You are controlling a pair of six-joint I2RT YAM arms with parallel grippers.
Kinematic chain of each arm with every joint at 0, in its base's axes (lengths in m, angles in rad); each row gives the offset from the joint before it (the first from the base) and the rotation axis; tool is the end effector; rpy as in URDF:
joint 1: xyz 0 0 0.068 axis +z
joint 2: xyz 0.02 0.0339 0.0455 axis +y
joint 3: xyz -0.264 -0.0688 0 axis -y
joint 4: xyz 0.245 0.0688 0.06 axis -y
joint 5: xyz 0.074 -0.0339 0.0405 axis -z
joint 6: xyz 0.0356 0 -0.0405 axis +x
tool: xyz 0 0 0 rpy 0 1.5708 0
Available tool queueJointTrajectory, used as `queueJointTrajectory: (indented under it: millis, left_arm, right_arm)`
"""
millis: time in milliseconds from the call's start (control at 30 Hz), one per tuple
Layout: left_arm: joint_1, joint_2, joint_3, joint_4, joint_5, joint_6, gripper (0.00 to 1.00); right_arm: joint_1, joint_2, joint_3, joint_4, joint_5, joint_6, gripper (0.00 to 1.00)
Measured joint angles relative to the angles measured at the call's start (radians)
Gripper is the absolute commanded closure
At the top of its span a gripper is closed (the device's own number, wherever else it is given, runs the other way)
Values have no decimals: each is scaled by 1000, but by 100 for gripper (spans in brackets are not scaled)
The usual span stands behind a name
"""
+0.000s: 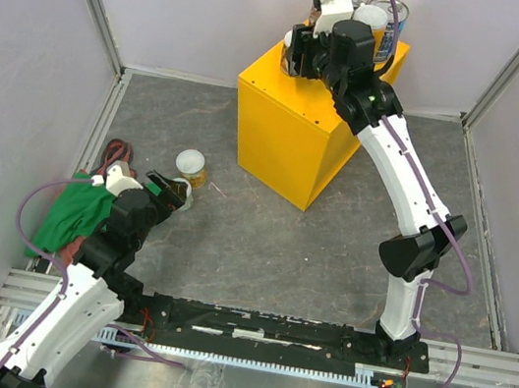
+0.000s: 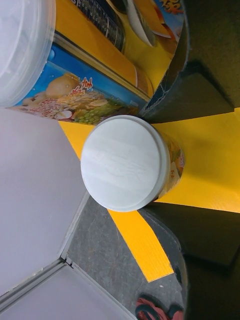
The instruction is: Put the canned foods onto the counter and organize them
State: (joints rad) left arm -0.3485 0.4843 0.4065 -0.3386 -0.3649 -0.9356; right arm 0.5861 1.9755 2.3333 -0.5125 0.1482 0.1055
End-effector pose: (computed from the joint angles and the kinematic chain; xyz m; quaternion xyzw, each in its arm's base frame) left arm 0.1297 -0.0336 0.2338 -0.3332 0.7602 -0.1996 0.5208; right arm 0.3697 0.2392 0.4813 -0.1335 0.7472 0.1669 0.6292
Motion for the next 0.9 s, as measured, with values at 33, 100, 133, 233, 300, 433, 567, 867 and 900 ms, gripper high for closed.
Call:
queueJointTrajectory:
  millis: [33,100,133,233,300,433,567,867,900]
  left_arm:
    - [0,0,0,0,0,0,4]
    - [0,0,0,0,0,0,4]
    - [0,0,0,0,0,0,4]
    - [0,-2,0,0,0,0,4]
    - [0,-3,0,1,0,0,4]
    - [0,-3,0,4,1,0,4]
    - [0,5,0,10,1,0,4]
    - [0,26,0,29,3,0,4]
    - [0,26,0,29,3,0,4]
  right_arm:
    - [0,4,6,-2,-2,2,67]
    - [0,7,10,-3,-7,2,61]
    - [0,7,11,-5,-8,2,55]
    - [0,7,13,-10,-8,1,34]
    - [0,8,13,-10,-8,0,22]
    - [0,8,13,-39,-12,5,8]
    - [1,8,11,-72,-13,3,7]
    - [1,-2,-23,-78,-14,3,4]
    - [1,-8,-34,-79,-16,4,4]
